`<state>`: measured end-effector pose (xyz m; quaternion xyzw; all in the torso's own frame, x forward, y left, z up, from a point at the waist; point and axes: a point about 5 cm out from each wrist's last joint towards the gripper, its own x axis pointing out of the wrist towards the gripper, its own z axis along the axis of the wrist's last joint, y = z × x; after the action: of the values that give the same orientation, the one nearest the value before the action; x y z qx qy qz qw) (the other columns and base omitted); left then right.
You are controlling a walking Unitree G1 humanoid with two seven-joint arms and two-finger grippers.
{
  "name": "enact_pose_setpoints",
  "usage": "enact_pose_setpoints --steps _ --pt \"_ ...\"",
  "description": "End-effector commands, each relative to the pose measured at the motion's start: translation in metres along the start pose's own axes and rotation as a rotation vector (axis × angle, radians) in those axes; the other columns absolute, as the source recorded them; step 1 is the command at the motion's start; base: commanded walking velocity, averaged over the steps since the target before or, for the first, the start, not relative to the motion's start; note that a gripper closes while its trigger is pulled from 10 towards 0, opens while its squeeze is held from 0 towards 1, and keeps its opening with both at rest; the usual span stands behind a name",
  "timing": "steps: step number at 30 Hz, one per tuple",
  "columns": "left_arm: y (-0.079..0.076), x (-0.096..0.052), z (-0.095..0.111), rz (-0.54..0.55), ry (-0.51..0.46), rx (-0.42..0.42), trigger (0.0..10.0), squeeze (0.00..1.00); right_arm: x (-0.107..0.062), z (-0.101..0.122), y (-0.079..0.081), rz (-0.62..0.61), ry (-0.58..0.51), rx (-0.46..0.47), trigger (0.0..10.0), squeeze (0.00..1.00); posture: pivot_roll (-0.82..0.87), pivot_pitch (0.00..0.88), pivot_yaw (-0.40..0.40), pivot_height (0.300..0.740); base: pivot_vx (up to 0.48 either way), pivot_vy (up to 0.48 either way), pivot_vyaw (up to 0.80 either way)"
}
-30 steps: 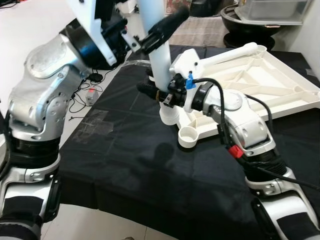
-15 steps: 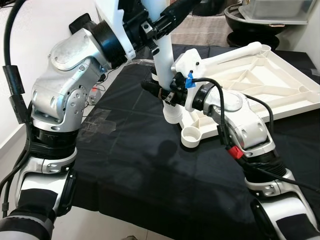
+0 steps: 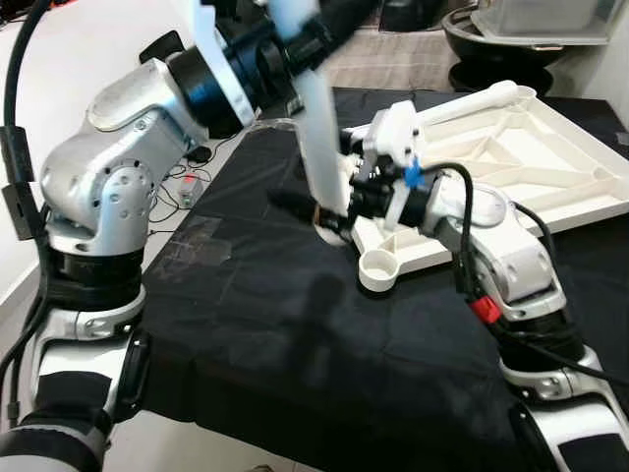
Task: Building children table
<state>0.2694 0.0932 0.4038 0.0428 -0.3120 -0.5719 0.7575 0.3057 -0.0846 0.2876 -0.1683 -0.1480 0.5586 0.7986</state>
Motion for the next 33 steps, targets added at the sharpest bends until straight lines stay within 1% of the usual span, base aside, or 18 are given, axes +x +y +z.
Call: enact_pose_setpoints --steps 1,3,4,6,7,9,10,11,12,13,16,19,23,26,29,30,32,33 --pt "-0.012 0.004 0.003 -0.133 -0.031 -0.042 0.0 0.0 0.009 -0.001 0.019 0.131 -0.009 0.006 10.0 0.0 0.06 0.03 0.038 0.74 0.0 0.0 0.0" --pt "-0.012 0.004 0.003 -0.133 -0.031 -0.042 0.0 0.0 0.009 -0.001 0.019 0.131 -0.009 0.006 10.0 0.0 0.06 0.03 0.038 0.74 0.0 0.0 0.0" --pt "-0.013 0.005 0.002 -0.151 -0.036 -0.056 0.0 0.0 0.01 -0.003 0.023 0.146 -0.009 0.01 10.0 0.0 0.05 0.03 0.039 0.74 0.0 0.0 0.0" --pt "-0.017 0.009 -0.001 -0.201 -0.046 -0.091 0.0 0.0 0.018 -0.006 0.032 0.18 -0.017 0.048 10.0 0.0 0.04 0.031 0.042 0.74 0.0 0.0 0.0" --pt "-0.017 0.009 -0.001 -0.201 -0.046 -0.091 0.0 0.0 0.018 -0.006 0.032 0.18 -0.017 0.048 10.0 0.0 0.04 0.031 0.042 0.74 0.0 0.0 0.0" --pt "-0.017 0.012 -0.004 -0.232 -0.041 -0.097 0.0 0.0 0.021 -0.011 0.038 0.208 -0.008 0.096 10.0 0.0 0.04 0.031 0.043 0.74 0.0 0.0 0.0" --pt "-0.017 0.013 -0.005 -0.235 -0.036 -0.093 0.0 0.0 0.021 -0.013 0.038 0.215 -0.003 0.109 9.7 0.0 0.04 0.032 0.041 0.74 0.0 0.0 0.0" --pt "-0.017 0.013 -0.005 -0.235 -0.036 -0.093 0.0 0.0 0.021 -0.013 0.038 0.215 -0.003 0.109 9.7 0.0 0.04 0.032 0.041 0.74 0.0 0.0 0.0" --pt "-0.016 0.013 -0.006 -0.238 -0.032 -0.094 0.0 0.0 0.021 -0.014 0.039 0.217 -0.001 0.121 6.0 0.0 0.04 0.032 0.041 0.74 0.0 0.0 0.0" --pt "-0.017 0.012 -0.005 -0.24 -0.033 -0.096 0.0 0.0 0.022 -0.015 0.039 0.215 0.001 0.136 0.0 0.0 0.03 0.033 0.043 0.74 0.0 0.0 0.0" --pt "-0.018 0.011 -0.003 -0.241 -0.035 -0.097 0.0 0.0 0.022 -0.018 0.04 0.214 0.01 0.15 0.0 0.0 0.03 0.034 0.043 0.74 0.0 0.0 0.0" --pt "-0.02 0.008 0.005 -0.247 -0.042 -0.109 0.0 0.0 0.021 -0.028 0.041 0.216 0.068 0.171 0.0 0.0 0.03 0.037 0.042 0.74 0.0 0.0 0.0" --pt "-0.02 0.008 0.007 -0.255 -0.04 -0.114 0.0 0.0 0.017 -0.035 0.042 0.226 0.118 0.18 0.0 0.0 0.03 0.04 0.041 0.74 0.0 0.0 0.0" --pt "-0.02 0.007 0.007 -0.258 -0.038 -0.118 0.0 0.0 0.015 -0.037 0.042 0.233 0.133 0.185 0.0 0.0 0.02 0.041 0.042 0.74 0.0 0.0 0.0" --pt "-0.017 0.006 0.007 -0.208 -0.039 -0.096 0.0 0.0 0.015 -0.04 0.038 0.19 0.163 0.188 0.0 0.0 0.03 0.048 0.038 0.74 0.0 0.0 0.0" --pt "-0.015 0.006 0.006 -0.176 -0.042 -0.082 2.4 0.0 0.015 -0.041 0.035 0.165 0.169 0.187 0.0 0.0 0.03 0.048 0.038 0.74 0.0 0.0 0.0" --pt "-0.013 0.005 0.006 -0.157 -0.045 -0.073 2.4 0.0 0.016 -0.041 0.033 0.149 0.171 0.186 0.0 0.0 0.03 0.048 0.038 0.74 0.0 0.0 0.0" --pt "-0.011 0.005 0.006 -0.122 -0.055 -0.073 10.0 0.09 0.016 -0.042 0.03 0.117 0.175 0.185 0.0 0.0 0.03 0.054 0.036 0.74 0.0 0.0 0.0"
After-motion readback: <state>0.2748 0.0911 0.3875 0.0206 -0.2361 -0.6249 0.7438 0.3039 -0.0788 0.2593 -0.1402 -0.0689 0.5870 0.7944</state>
